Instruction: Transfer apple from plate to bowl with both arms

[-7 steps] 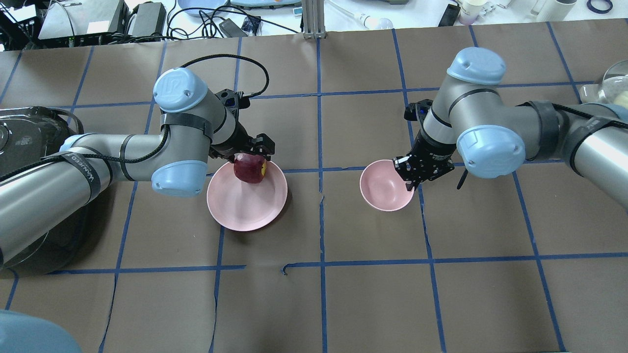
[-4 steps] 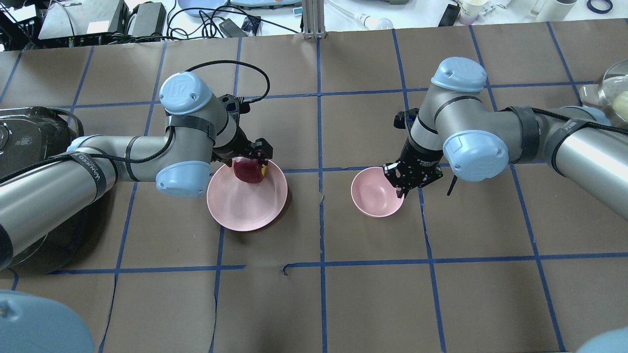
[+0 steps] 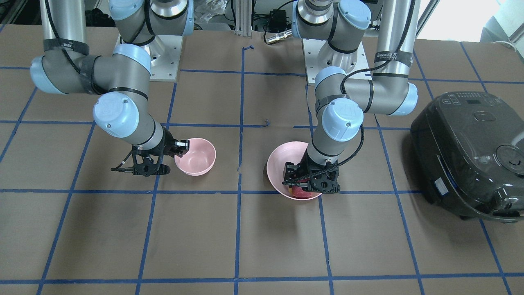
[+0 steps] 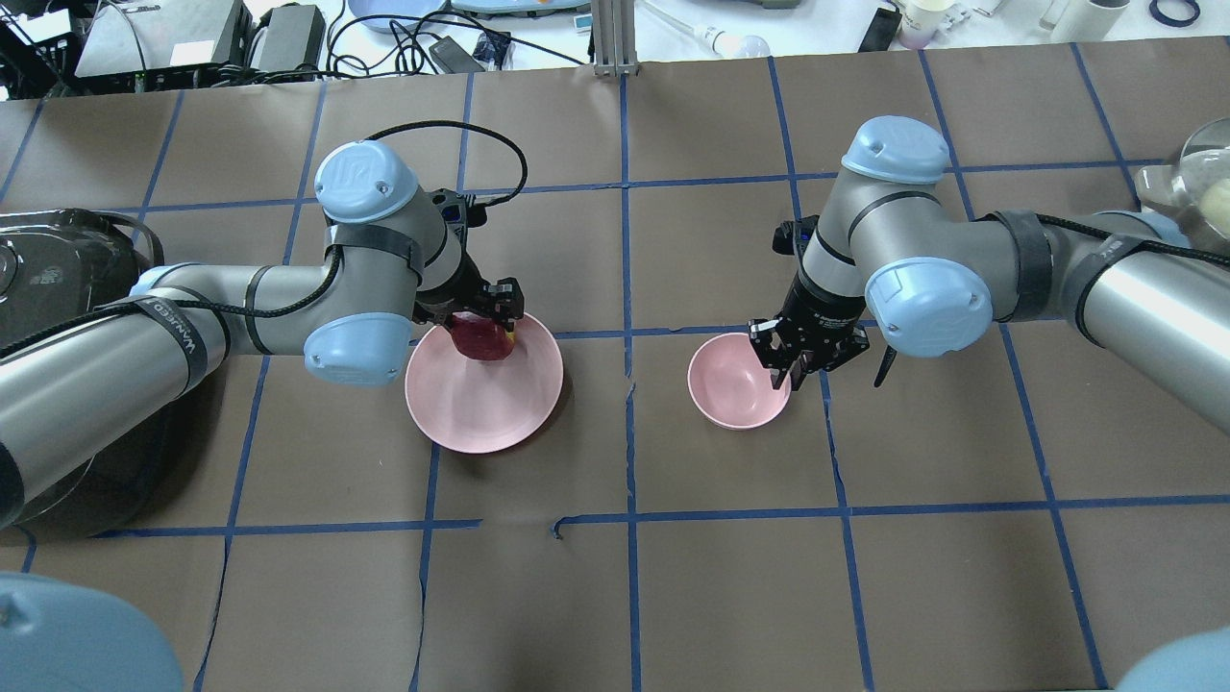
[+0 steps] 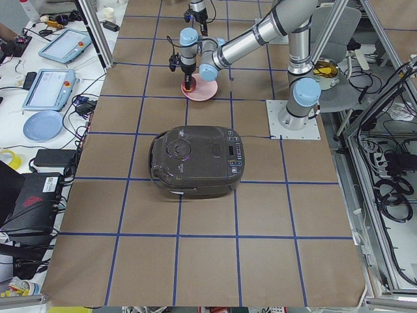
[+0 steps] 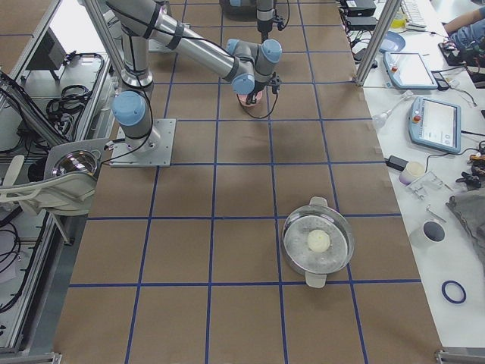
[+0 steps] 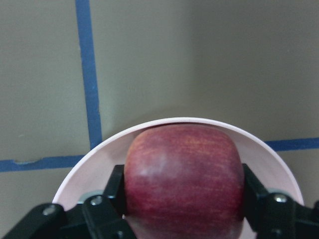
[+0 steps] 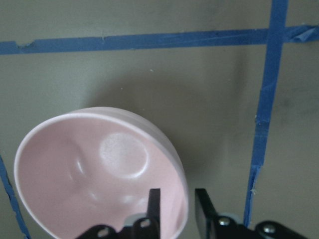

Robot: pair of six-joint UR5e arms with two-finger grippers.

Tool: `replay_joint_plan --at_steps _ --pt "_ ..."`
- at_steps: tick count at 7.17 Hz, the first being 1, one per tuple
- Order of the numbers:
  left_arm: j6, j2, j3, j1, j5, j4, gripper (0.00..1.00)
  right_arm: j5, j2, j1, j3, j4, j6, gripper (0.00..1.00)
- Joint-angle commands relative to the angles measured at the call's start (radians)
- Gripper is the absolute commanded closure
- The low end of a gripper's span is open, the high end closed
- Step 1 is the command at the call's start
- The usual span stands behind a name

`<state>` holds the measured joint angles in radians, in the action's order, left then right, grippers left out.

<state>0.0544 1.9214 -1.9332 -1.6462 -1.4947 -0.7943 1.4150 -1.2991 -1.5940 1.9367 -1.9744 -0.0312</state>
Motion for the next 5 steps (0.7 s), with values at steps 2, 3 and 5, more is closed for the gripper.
replay_joint_plan --at_steps 2,3,5 --pt "0.1 -0.088 0.115 -0.023 0.001 -0.215 0.66 0.008 -0.017 0.002 -0.056 0.011 -0.019 0.0" --pt "0.193 -0.088 0.188 -0.077 -0.001 -0.292 0.7 0.019 -0.028 0.015 -0.112 0.056 -0.016 0.0" --pt "0.338 -0.071 0.233 -0.211 0.004 -0.299 0.71 0.11 -0.064 0.025 -0.244 0.151 -0.01 0.0"
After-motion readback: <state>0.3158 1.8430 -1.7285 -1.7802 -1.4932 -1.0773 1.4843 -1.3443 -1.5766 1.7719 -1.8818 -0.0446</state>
